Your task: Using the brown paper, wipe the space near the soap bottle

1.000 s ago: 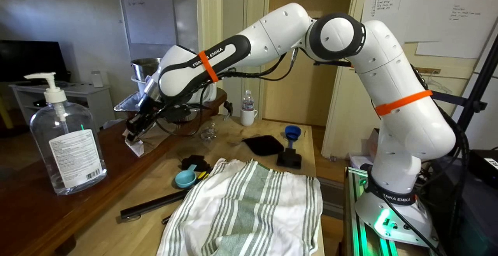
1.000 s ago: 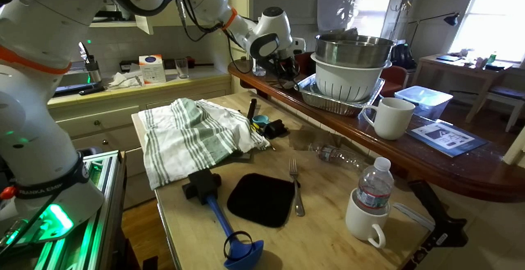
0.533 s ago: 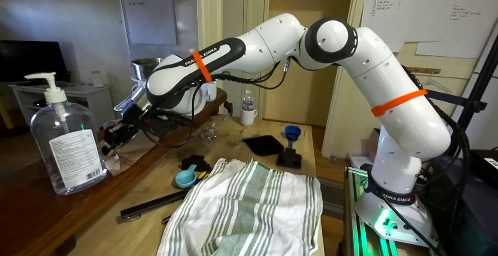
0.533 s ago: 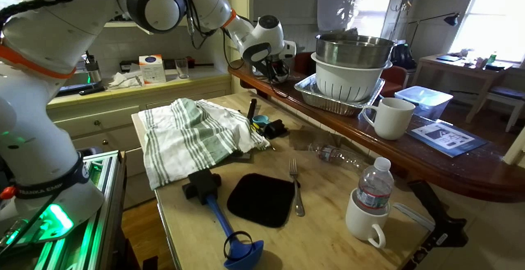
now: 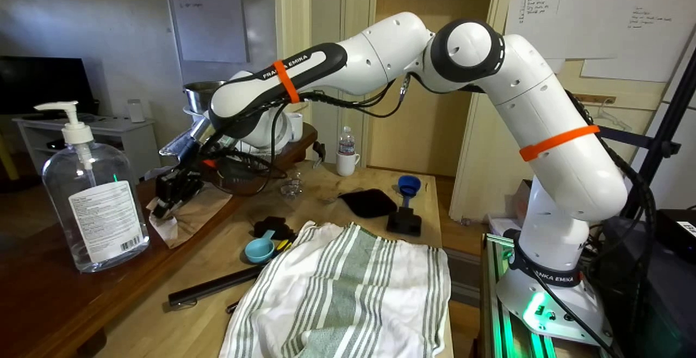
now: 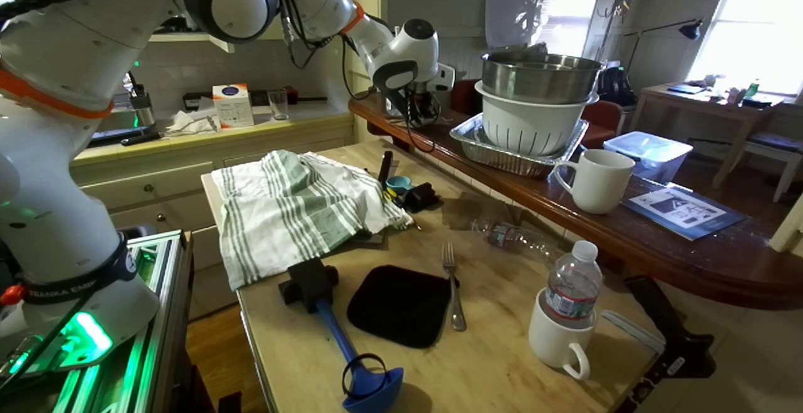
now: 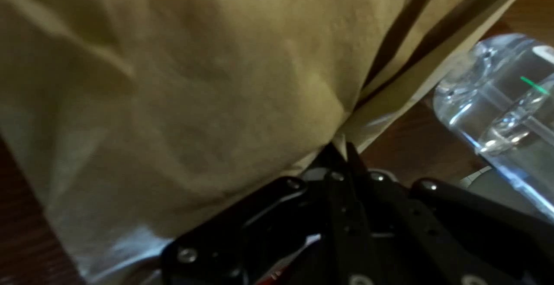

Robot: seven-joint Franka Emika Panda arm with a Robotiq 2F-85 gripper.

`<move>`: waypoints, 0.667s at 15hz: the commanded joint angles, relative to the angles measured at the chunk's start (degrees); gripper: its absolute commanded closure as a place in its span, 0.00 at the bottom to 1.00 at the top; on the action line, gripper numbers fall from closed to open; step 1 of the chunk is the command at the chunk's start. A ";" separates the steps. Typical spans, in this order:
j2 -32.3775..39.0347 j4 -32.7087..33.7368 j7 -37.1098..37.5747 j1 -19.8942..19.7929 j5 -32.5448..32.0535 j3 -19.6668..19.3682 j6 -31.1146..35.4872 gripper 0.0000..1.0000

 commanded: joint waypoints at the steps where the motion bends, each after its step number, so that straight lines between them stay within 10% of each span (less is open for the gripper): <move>1: -3.48 -3.59 2.81 1.01 0.63 -3.99 -3.32 0.99; 10: -3.90 0.93 17.02 11.28 -10.52 -18.87 -11.23 0.99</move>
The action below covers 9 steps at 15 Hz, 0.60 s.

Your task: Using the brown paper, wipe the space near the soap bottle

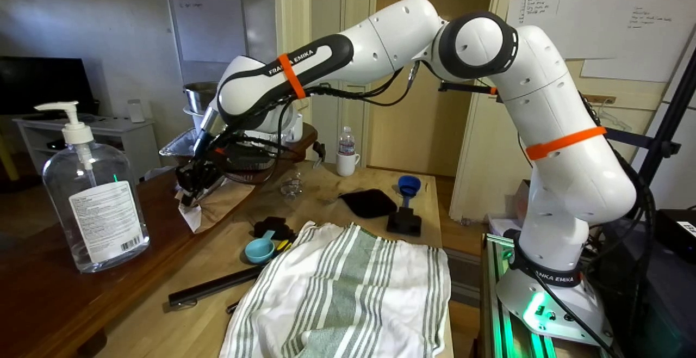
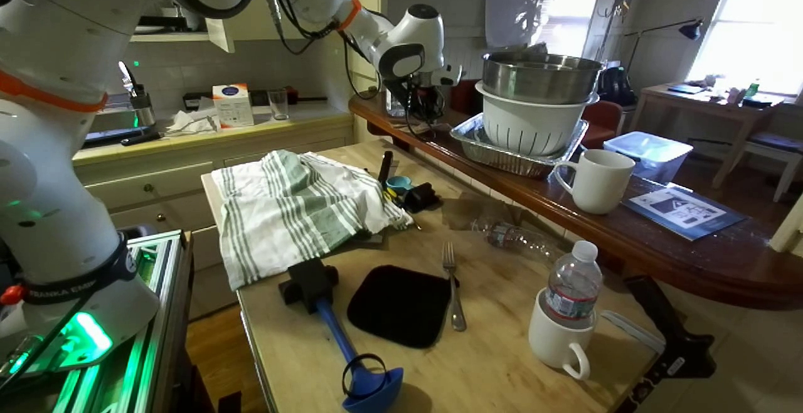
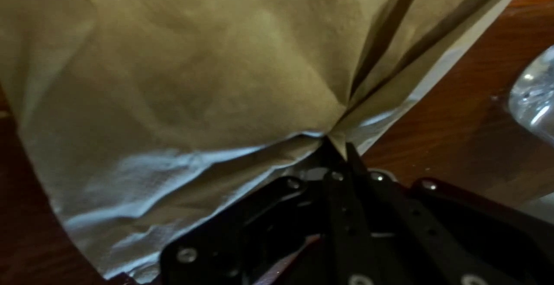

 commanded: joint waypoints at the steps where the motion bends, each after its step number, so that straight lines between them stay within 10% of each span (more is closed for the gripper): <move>1: 2.12 3.11 7.63 5.39 -7.38 -6.99 -4.06 0.99; 9: 7.06 13.06 24.82 12.62 -15.05 -13.84 -9.60 0.99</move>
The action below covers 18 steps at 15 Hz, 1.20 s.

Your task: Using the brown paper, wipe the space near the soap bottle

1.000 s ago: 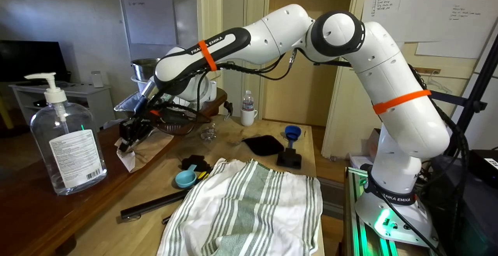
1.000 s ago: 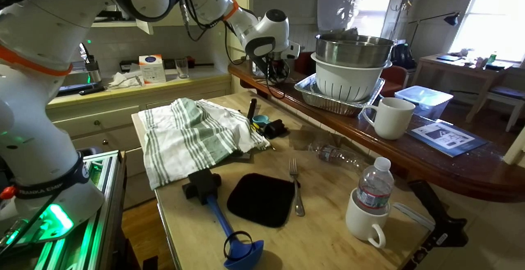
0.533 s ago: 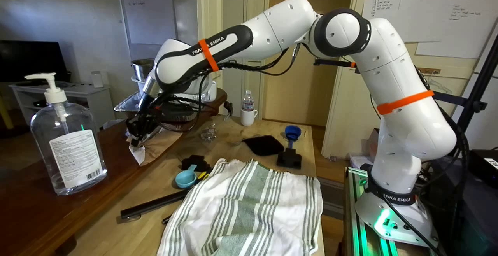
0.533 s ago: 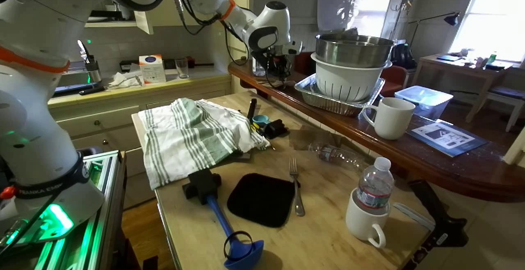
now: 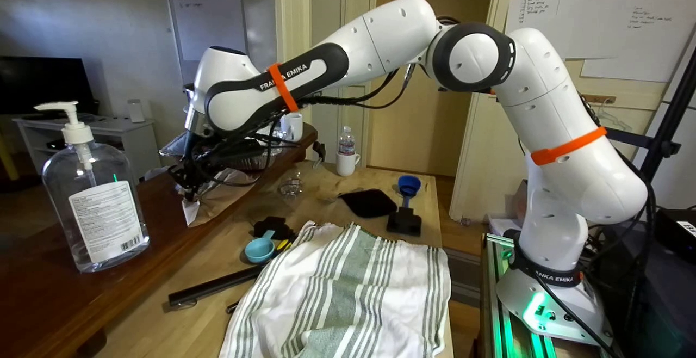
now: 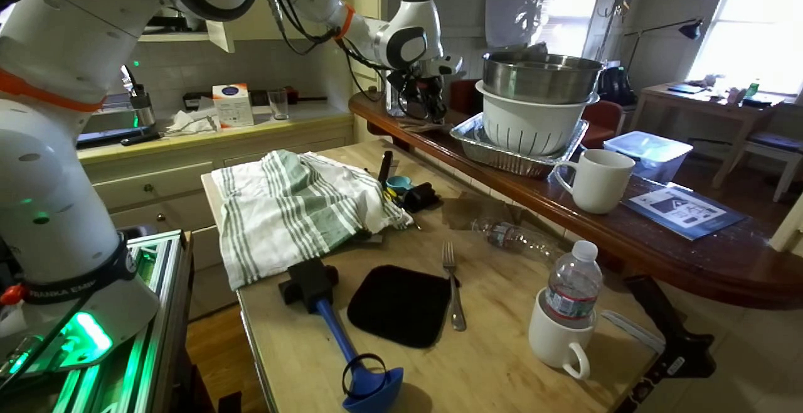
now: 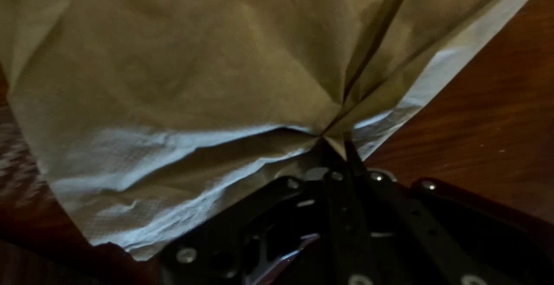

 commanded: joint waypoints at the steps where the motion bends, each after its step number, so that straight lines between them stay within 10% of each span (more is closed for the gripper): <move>1: 5.36 6.67 6.03 2.79 -3.46 -2.57 -2.74 0.99; 8: 11.46 17.20 8.19 3.93 -4.82 -3.21 -6.42 0.99; 9: 12.19 18.40 7.73 3.98 -4.73 -2.99 -6.64 0.73; 18: 8.39 20.86 9.31 7.46 -8.28 -5.70 -10.93 0.14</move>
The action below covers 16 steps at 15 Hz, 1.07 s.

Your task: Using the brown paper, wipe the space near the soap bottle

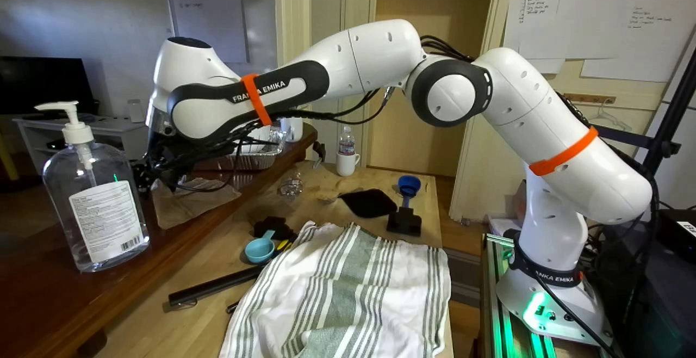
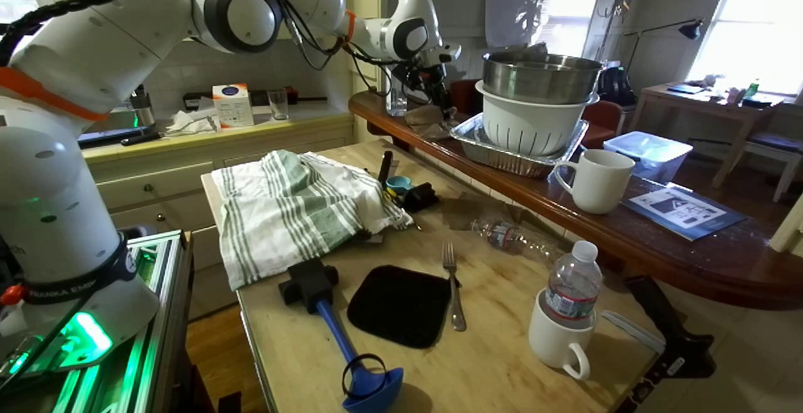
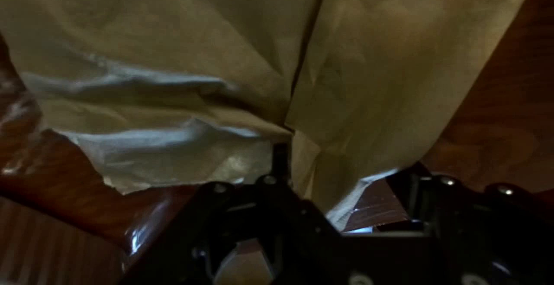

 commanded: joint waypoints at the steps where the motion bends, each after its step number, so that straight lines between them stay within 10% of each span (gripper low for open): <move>1: -3.09 0.70 2.80 2.29 -2.97 -2.61 -4.24 0.05; 16: -35.82 -23.05 3.95 4.26 0.80 3.66 -43.40 0.00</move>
